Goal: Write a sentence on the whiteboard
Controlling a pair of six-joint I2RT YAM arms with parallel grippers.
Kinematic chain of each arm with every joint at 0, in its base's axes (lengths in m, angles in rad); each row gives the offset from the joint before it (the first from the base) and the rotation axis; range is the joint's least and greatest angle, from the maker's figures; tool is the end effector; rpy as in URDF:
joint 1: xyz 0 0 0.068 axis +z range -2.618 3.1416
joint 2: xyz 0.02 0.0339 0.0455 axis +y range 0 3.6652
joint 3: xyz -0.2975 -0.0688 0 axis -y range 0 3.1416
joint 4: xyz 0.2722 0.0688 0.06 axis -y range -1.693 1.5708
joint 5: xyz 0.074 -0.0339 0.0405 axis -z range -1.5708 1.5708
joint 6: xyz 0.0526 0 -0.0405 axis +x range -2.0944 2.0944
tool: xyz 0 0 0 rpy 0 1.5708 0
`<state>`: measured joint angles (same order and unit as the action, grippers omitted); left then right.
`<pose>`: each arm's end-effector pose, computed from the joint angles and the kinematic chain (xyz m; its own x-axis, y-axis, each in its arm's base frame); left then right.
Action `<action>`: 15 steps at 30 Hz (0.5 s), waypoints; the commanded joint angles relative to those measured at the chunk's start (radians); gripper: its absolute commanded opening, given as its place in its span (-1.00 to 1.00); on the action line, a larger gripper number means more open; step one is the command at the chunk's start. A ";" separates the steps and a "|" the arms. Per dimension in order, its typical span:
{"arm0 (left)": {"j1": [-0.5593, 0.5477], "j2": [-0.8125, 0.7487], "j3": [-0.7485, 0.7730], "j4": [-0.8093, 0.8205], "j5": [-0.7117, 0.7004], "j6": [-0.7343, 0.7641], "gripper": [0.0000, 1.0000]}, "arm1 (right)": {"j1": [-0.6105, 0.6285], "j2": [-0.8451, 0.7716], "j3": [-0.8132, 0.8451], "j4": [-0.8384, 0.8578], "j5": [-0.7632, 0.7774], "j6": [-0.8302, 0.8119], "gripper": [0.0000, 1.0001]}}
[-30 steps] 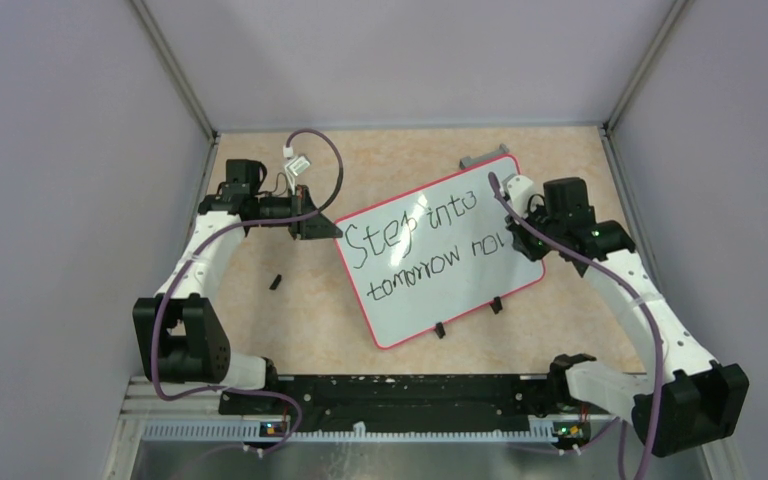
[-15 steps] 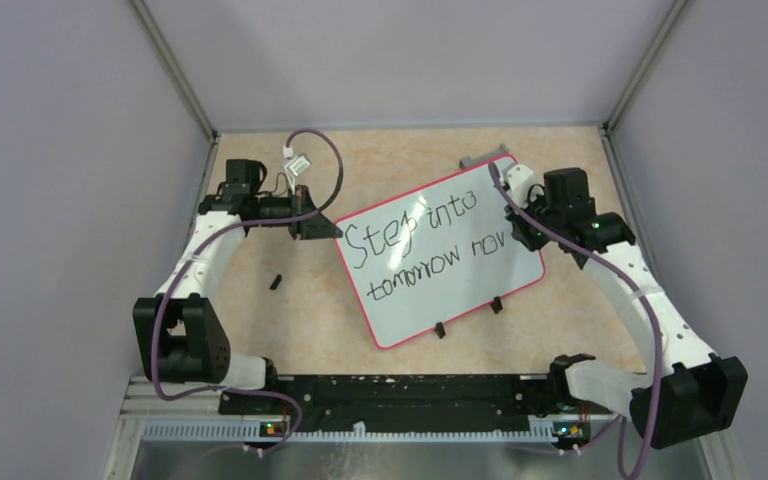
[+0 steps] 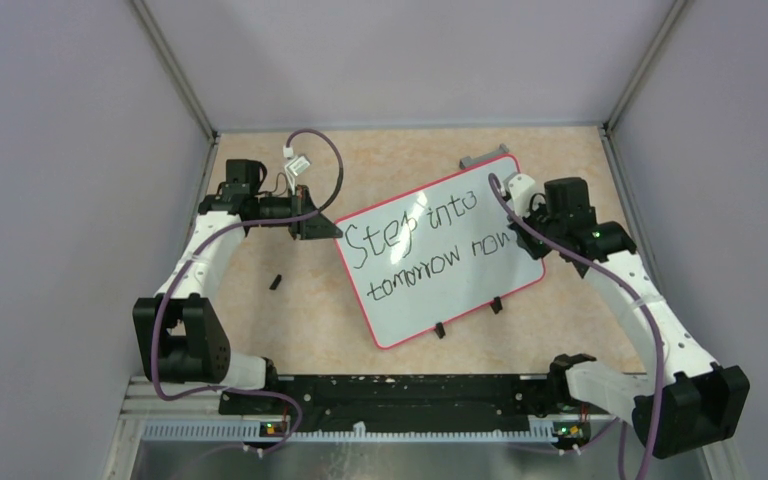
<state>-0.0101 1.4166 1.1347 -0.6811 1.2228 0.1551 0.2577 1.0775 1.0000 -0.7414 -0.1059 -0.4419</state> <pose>0.3044 -0.0525 0.3139 -0.7276 0.0600 -0.6834 0.6606 0.3303 -0.6742 0.2320 0.0669 0.3220 -0.5002 -0.5716 -0.6504 -0.5942 0.7730 -0.2223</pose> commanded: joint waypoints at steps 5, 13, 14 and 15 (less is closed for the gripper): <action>-0.013 0.007 -0.008 0.006 -0.042 0.055 -1.00 | -0.005 0.042 0.092 0.040 0.009 -0.005 -1.00; -0.014 0.009 -0.006 0.005 -0.044 0.057 -1.00 | -0.005 0.065 0.126 0.044 0.004 -0.003 -1.00; -0.013 0.010 -0.006 0.005 -0.044 0.057 -1.00 | -0.006 0.064 0.129 0.044 0.009 -0.003 -1.00; -0.014 0.011 -0.005 0.005 -0.042 0.057 -1.00 | -0.006 0.063 0.133 0.044 0.012 -0.003 -1.00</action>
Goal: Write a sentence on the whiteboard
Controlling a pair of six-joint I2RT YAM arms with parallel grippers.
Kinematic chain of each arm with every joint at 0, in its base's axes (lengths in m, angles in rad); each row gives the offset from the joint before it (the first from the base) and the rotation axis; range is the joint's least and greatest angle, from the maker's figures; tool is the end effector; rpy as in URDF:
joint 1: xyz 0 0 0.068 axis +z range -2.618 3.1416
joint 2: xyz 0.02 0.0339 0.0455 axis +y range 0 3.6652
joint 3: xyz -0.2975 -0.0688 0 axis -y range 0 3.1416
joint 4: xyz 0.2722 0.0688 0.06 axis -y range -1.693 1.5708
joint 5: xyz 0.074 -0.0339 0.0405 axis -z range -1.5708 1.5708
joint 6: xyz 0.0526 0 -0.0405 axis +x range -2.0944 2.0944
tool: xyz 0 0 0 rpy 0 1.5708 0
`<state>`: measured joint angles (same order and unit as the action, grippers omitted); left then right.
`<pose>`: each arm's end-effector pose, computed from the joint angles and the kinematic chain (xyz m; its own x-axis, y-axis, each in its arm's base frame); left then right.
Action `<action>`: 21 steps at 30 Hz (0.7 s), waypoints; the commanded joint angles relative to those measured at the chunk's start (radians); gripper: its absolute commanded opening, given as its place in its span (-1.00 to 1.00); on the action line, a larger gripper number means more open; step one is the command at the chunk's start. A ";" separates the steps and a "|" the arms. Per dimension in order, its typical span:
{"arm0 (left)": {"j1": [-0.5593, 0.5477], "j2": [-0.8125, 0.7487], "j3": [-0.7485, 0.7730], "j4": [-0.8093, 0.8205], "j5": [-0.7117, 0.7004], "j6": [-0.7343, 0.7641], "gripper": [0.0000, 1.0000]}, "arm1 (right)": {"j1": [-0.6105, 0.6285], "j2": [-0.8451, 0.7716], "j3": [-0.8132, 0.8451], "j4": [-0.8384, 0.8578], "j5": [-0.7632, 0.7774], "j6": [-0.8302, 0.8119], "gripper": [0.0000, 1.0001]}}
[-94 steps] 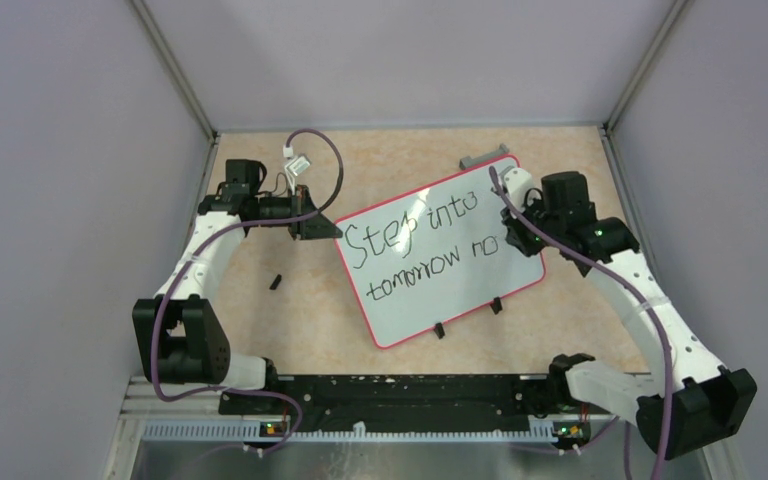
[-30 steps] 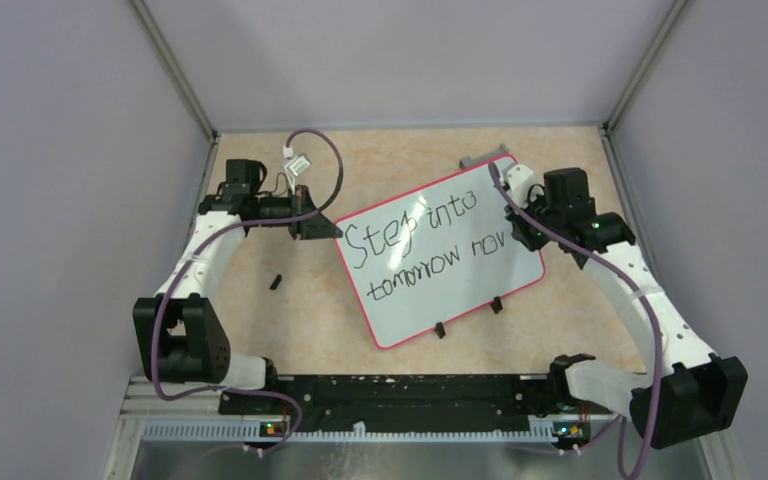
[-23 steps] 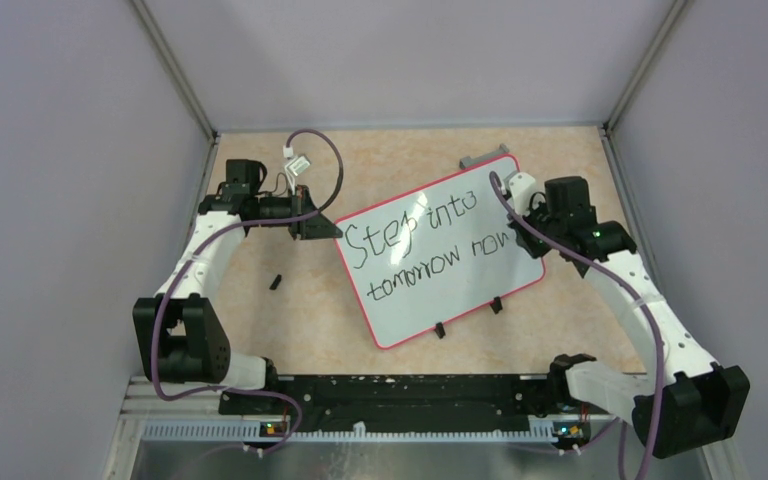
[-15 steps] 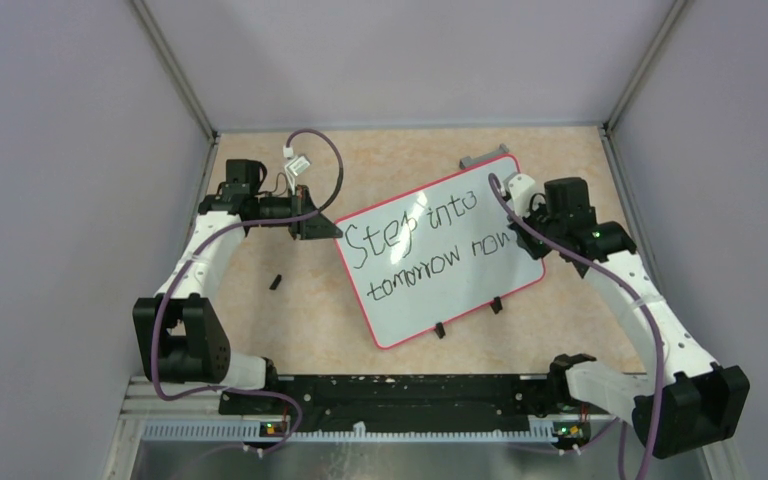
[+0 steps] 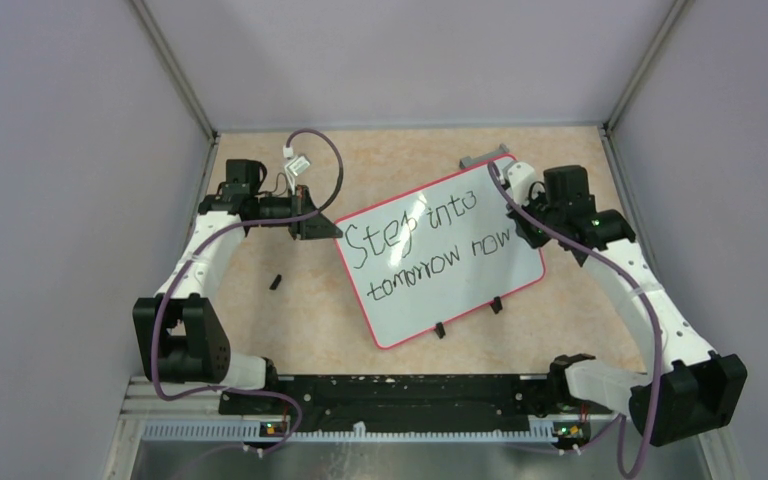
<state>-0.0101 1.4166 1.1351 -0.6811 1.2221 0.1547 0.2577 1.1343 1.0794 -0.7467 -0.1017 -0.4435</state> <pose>0.3045 -0.0525 0.3140 -0.7276 0.0600 -0.6834 0.6604 0.3309 -0.6740 0.2473 0.0707 0.3373 -0.4894 -0.5705 -0.6596 -0.5888 0.7741 -0.2326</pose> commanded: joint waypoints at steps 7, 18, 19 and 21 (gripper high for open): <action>-0.014 0.006 -0.012 0.009 -0.038 0.056 -1.00 | -0.005 -0.034 0.072 -0.010 0.004 -0.010 -1.00; -0.013 0.002 -0.006 0.008 -0.034 0.052 -1.00 | -0.006 -0.091 0.010 -0.064 0.030 -0.026 -1.00; -0.014 0.001 -0.008 0.008 -0.035 0.050 -1.00 | -0.006 -0.089 -0.002 -0.058 0.035 -0.028 -1.00; -0.013 0.001 -0.008 0.007 -0.037 0.051 -1.00 | -0.005 -0.086 -0.024 -0.039 0.047 -0.032 -1.00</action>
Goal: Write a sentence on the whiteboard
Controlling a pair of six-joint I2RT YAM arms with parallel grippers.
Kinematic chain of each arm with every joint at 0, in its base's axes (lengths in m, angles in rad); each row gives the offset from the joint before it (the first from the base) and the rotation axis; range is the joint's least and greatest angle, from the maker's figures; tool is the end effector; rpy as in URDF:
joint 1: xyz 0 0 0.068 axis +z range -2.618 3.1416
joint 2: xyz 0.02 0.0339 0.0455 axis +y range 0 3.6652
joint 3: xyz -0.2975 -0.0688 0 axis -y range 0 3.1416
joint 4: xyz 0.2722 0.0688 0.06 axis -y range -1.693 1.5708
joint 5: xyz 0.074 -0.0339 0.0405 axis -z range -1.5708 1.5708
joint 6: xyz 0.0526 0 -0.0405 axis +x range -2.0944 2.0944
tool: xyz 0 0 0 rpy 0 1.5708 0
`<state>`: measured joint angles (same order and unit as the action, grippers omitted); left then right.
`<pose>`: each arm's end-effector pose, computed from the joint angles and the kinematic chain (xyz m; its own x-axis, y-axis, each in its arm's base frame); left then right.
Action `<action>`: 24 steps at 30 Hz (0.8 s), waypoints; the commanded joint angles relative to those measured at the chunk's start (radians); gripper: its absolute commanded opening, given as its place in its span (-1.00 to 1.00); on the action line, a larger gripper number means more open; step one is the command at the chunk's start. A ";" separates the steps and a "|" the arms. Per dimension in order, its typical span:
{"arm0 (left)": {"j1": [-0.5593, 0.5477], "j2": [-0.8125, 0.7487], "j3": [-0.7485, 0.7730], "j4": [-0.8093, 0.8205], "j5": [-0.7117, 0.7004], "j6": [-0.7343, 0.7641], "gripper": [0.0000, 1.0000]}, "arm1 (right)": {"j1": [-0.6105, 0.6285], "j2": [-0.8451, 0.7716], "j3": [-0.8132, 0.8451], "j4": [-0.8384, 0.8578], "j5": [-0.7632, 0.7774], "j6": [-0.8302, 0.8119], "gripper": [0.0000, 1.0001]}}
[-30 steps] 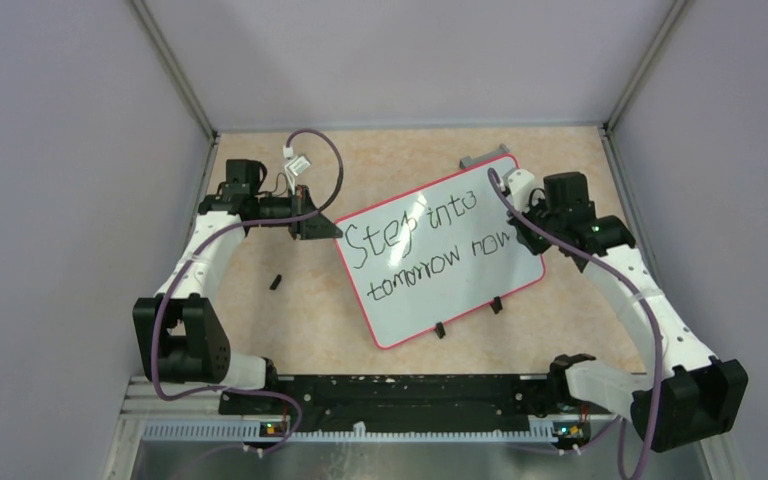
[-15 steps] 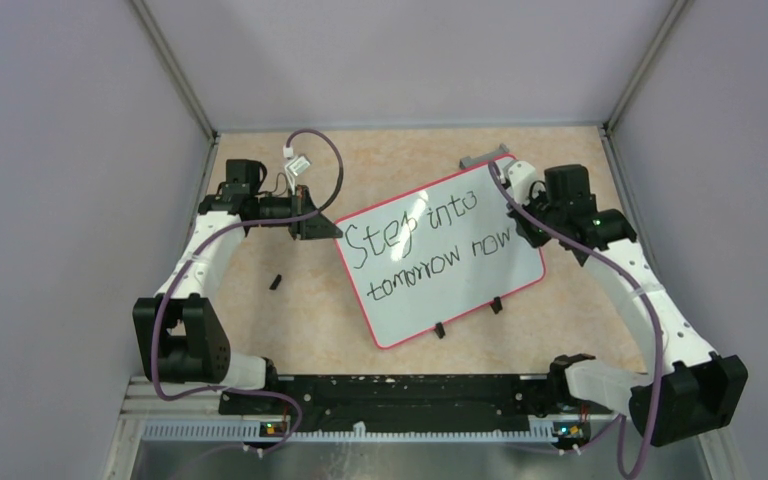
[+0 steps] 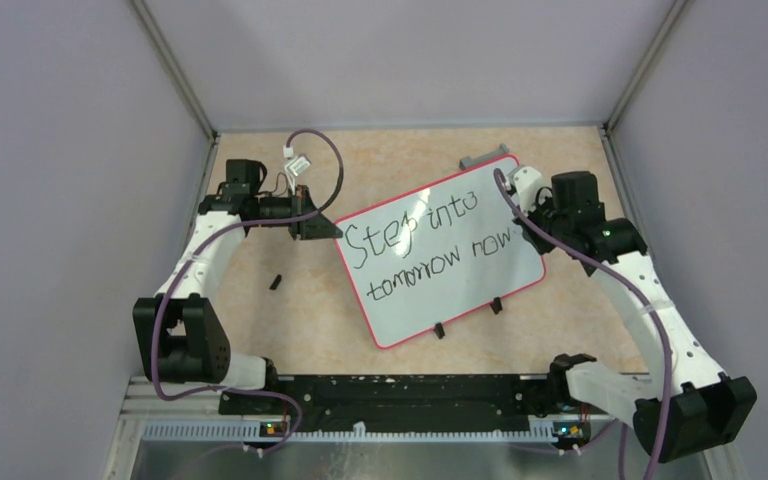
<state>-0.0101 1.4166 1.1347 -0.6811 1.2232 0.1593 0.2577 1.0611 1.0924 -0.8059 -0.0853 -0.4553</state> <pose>0.3044 -0.0525 0.3139 -0.7248 0.0614 -0.6863 0.6637 0.3296 -0.6715 0.2265 0.0643 0.3533 -0.4699 -0.5769 -0.6681 -0.5783 0.7730 -0.2608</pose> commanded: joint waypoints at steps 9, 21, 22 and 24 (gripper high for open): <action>-0.013 -0.008 -0.016 0.009 -0.048 0.051 -1.00 | -0.005 0.036 -0.069 0.100 0.039 -0.021 -1.00; -0.014 0.000 -0.009 0.008 -0.044 0.049 -1.00 | -0.005 0.026 -0.068 0.070 0.039 -0.031 -1.00; -0.014 -0.001 -0.008 0.008 -0.044 0.048 -1.00 | -0.005 0.025 -0.052 0.059 0.029 -0.030 -1.00; -0.014 -0.004 -0.005 0.008 -0.047 0.046 -1.00 | -0.006 0.022 -0.010 0.032 -0.005 -0.021 -1.00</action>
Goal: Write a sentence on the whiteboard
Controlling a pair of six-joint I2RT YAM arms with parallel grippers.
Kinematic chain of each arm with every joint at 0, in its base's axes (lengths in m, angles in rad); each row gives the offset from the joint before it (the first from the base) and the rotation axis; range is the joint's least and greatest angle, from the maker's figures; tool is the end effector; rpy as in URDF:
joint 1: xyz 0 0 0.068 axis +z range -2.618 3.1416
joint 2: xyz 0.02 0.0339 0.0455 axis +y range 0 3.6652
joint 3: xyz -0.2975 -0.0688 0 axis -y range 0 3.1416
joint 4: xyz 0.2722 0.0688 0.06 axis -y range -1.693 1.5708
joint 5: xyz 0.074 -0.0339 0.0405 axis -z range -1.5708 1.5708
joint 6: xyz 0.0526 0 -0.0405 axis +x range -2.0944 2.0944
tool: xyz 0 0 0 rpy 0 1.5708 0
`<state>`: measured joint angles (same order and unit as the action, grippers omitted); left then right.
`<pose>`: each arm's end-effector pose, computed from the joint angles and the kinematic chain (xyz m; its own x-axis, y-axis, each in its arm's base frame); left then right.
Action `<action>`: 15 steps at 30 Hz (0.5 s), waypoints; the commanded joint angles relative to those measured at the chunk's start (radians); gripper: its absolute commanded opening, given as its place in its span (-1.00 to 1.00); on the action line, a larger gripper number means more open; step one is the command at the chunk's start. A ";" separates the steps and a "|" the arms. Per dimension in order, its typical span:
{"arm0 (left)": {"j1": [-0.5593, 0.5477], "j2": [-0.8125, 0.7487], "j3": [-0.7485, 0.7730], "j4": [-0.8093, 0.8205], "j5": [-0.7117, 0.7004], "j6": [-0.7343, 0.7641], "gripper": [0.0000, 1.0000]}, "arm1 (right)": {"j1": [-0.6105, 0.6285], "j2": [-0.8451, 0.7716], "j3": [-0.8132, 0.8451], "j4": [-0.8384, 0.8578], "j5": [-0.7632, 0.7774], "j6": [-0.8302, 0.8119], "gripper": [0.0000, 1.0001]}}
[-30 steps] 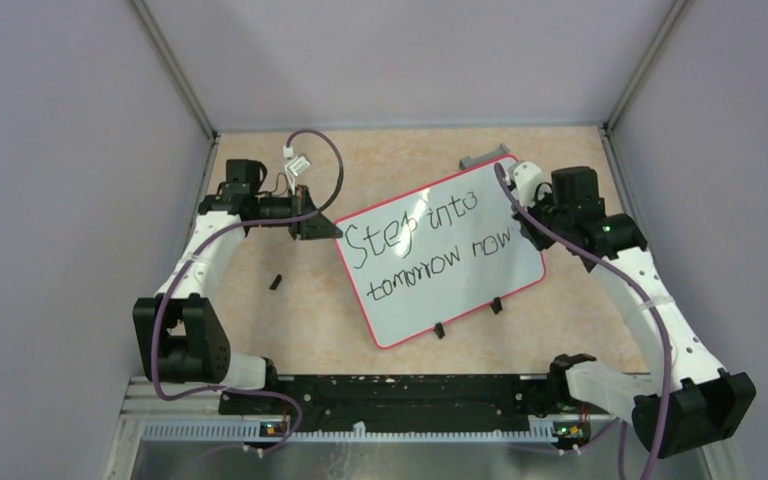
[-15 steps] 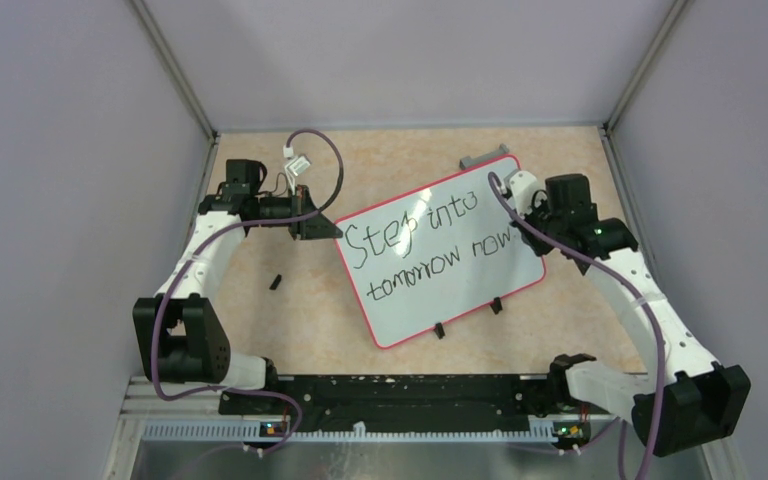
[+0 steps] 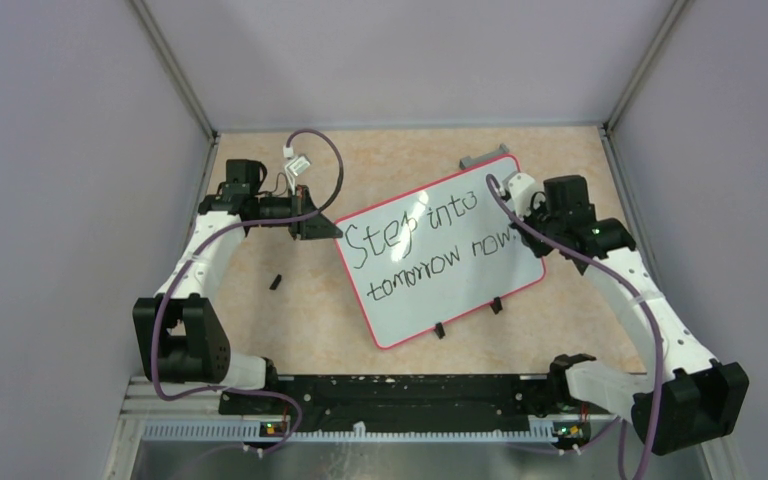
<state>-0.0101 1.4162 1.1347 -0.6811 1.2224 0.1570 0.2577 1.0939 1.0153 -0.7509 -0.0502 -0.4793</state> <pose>0.3044 -0.0525 0.3140 -0.7260 0.0607 -0.6850 0.6621 0.3305 -0.6725 0.2362 0.0650 0.3229 -0.5004 -0.6082 -0.6162 -0.5838 0.7626 -0.2786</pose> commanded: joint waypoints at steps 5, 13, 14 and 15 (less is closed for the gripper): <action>-0.012 -0.025 0.011 0.003 -0.060 0.040 -0.45 | -0.006 -0.023 0.206 -0.092 -0.174 0.020 -1.00; -0.006 -0.061 0.133 -0.022 -0.046 -0.007 0.37 | -0.005 0.022 0.410 -0.187 -0.337 0.059 -1.00; -0.001 -0.070 0.150 -0.017 -0.039 -0.022 0.44 | -0.005 0.031 0.424 -0.190 -0.355 0.071 -1.00; 0.002 -0.075 0.169 -0.016 -0.033 -0.030 0.54 | -0.006 0.038 0.433 -0.192 -0.373 0.080 -1.00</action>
<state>-0.0174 1.4101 1.1995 -0.7128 1.1622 0.1574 0.2569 1.0977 1.3830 -0.8944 -0.3054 -0.4461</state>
